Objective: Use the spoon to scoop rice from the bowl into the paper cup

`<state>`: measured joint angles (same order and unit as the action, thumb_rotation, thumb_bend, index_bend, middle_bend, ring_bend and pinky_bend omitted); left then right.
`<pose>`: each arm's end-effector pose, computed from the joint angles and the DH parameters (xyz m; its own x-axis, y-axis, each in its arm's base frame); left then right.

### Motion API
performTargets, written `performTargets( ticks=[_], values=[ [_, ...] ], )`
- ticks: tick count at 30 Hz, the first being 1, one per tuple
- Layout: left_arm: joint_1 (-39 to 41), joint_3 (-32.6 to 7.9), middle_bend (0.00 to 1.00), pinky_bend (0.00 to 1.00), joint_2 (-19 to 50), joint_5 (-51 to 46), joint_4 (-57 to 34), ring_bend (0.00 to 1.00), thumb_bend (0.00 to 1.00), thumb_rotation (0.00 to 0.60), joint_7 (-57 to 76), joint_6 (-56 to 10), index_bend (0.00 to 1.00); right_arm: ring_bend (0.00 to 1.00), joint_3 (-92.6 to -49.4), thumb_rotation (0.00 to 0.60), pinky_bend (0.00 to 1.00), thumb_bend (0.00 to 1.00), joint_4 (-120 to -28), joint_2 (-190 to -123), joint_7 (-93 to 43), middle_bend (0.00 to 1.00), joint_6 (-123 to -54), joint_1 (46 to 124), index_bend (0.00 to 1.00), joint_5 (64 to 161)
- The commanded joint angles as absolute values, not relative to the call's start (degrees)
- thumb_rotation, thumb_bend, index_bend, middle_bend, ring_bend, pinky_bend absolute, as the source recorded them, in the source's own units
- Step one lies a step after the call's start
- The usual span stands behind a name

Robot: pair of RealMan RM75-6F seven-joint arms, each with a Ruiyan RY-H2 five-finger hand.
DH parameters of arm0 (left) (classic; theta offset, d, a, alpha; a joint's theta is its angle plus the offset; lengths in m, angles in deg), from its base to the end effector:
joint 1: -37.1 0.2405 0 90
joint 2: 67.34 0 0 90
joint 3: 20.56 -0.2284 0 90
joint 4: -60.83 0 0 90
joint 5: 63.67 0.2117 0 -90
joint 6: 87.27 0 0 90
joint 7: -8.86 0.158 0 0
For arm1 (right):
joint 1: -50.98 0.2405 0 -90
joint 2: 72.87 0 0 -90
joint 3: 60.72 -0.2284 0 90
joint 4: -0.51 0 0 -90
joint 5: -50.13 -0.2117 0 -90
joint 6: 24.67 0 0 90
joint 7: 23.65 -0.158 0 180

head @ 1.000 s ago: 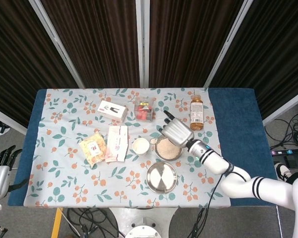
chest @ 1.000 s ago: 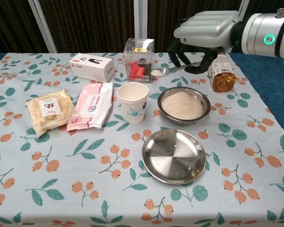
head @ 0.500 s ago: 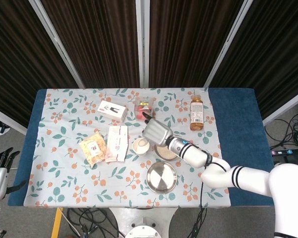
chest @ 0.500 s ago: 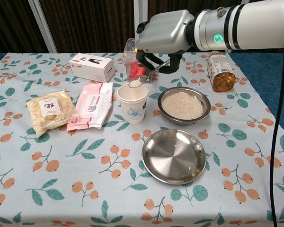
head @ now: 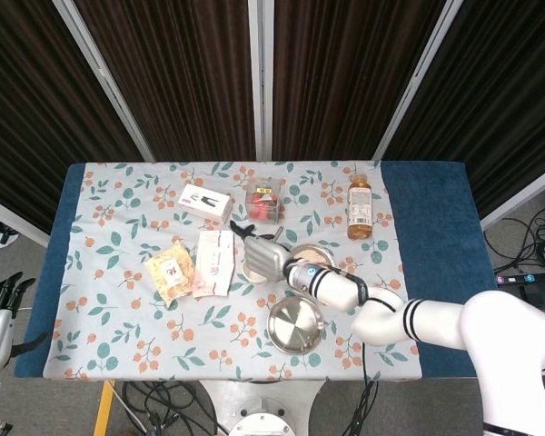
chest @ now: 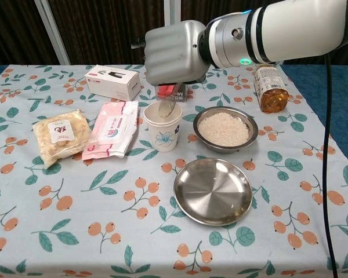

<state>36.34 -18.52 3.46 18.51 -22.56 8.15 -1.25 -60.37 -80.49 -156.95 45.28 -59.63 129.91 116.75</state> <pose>-0.3279 0.1682 0.1299 0.4157 0.0262 0.9091 0.9005 0.1285 -0.4155 0.0124 -0.3589 -0.0569 0.7767 0.6299 0.0047 0.4615 -0.5741 0.6764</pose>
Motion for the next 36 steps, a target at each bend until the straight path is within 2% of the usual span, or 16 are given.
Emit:
performTargets(
  ticks=[1, 10, 17, 23, 30, 36],
  values=[
    [36.43, -18.45, 0.18, 0.05, 3.57, 18.56, -22.39, 0.13, 0.07, 0.6, 7.87, -1.05, 0.21, 0.27, -57.82, 0.6, 0.0, 0.38, -81.48, -157.67, 51.53, 0.56, -62.01, 131.18, 0.6, 117.3],
    [36.62, -18.41, 0.18, 0.05, 4.21, 18.82, -21.23, 0.13, 0.06, 0.6, 6.77, -0.78, 0.21, 0.27, -56.08, 0.6, 0.0, 0.38, -84.73, -158.03, 61.56, 0.56, -66.93, 131.14, 0.61, 114.58],
    [36.8, -18.39, 0.18, 0.05, 4.44, 18.91, -20.99, 0.13, 0.06, 0.6, 6.51, -0.58, 0.21, 0.27, -55.35, 0.6, 0.0, 0.38, -86.69, -159.27, 71.68, 0.56, -72.27, 131.17, 0.62, 107.64],
    [36.87, -18.3, 0.18, 0.05, 4.48, 19.01, -21.0, 0.13, 0.06, 0.6, 6.61, -0.39, 0.21, 0.27, -55.11, 0.6, 0.0, 0.38, -87.22, -160.54, 74.82, 0.57, -75.35, 131.21, 0.62, 104.92],
    [36.96, -18.26, 0.18, 0.05, 4.59, 18.83, -20.71, 0.13, 0.07, 0.6, 6.35, -0.54, 0.21, 0.27, -55.18, 0.6, 0.0, 0.37, -87.77, -161.16, 72.73, 0.57, -76.16, 130.98, 0.62, 104.49],
    [37.1, -18.27, 0.18, 0.05, 4.65, 18.92, -20.47, 0.13, 0.06, 0.6, 6.23, -0.38, 0.21, 0.27, -56.27, 0.6, 0.0, 0.36, -87.41, -160.15, 62.99, 0.57, -78.26, 127.37, 0.62, 105.33]
  ],
)
